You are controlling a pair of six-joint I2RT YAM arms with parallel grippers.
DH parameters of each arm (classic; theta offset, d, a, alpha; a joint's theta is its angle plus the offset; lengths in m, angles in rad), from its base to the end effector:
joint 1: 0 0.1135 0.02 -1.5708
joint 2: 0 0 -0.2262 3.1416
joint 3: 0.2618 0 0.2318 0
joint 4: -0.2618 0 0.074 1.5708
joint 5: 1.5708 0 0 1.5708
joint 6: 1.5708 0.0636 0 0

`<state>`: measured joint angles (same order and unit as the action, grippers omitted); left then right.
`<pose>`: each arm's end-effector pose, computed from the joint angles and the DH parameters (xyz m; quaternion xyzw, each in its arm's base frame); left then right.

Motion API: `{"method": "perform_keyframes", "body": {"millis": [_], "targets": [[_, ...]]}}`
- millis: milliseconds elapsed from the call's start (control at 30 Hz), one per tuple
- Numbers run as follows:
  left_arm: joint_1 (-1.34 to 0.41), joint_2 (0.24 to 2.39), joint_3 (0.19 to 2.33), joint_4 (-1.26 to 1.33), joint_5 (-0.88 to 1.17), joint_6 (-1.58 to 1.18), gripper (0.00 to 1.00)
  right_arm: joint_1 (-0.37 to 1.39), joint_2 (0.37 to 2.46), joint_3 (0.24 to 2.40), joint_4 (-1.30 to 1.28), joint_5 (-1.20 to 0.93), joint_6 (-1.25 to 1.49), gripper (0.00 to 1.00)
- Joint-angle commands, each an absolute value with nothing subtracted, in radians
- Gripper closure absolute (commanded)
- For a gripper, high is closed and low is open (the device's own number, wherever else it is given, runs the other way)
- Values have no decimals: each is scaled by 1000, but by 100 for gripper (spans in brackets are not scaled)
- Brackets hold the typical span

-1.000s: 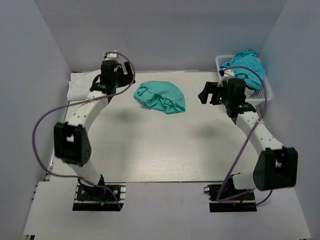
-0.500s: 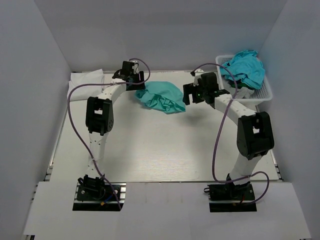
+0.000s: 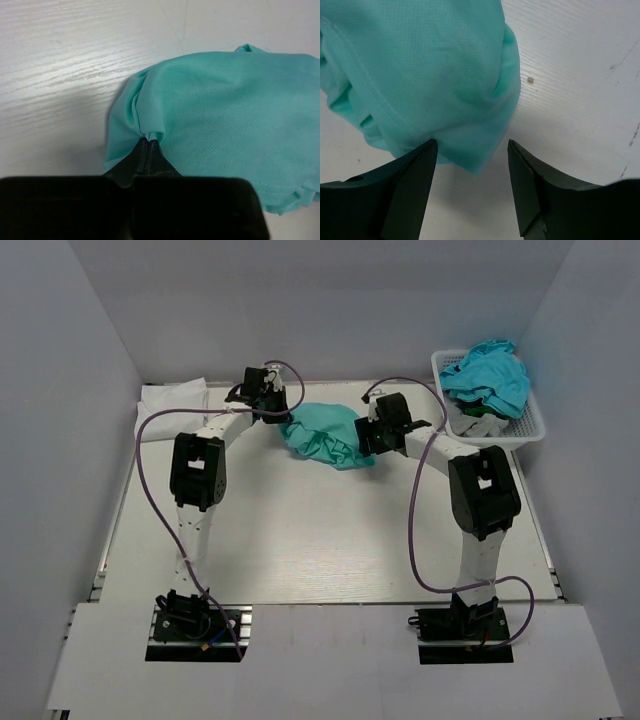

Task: Fold and stack the t-shirts
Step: Move the tshirt to the center of the board

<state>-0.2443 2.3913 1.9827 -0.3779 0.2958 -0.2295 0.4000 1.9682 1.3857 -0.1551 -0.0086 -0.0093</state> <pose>0.4904 -0.1414 0.1384 0.0631 0.9136 -0.2211 0.3355 0.3953 0.1677 0.1565 -0.1875 0.8950 0.0824 0.3962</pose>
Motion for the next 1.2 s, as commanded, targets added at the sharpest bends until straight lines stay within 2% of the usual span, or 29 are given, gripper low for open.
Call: {"method": "perform_keyframes", "body": {"millis": [0,67,133,233,267,467,700,933,1000,1033,1067,1100,1167], "targets": [[-249,2254,1915,-304,362,-230,100,416,1988,1443,-98,51,14,36],[-249,2170,1873,-240,371,-230,100,422,2000,1450,-66,54,20,40],[-249,2114,1812,-189,371,-250,100,425,2009,1451,-45,52,26,50],[-249,2010,1752,-167,371,-259,100,425,2007,1457,-25,55,50,97],[-249,1982,1738,-157,371,-259,100,426,1990,1448,-23,60,63,100],[-249,1790,1594,-101,347,-250,100,431,1778,1262,191,71,87,100],[-249,1600,1493,-52,387,-250,100,449,1599,1170,235,-43,74,100],[-270,1516,1540,-37,598,-285,100,453,1522,1095,252,-5,140,100],[-281,1516,1540,-37,678,-285,100,451,1496,1077,242,86,161,100],[-281,1534,1549,-55,693,-285,97,448,1497,1068,229,107,179,100],[-290,1549,1558,-73,704,-285,45,449,1490,1065,209,179,192,100],[-290,1565,1559,-92,713,-269,1,443,1489,1062,196,193,210,100],[-299,1614,1559,-175,652,-256,0,443,1493,1063,152,212,229,100]]}}
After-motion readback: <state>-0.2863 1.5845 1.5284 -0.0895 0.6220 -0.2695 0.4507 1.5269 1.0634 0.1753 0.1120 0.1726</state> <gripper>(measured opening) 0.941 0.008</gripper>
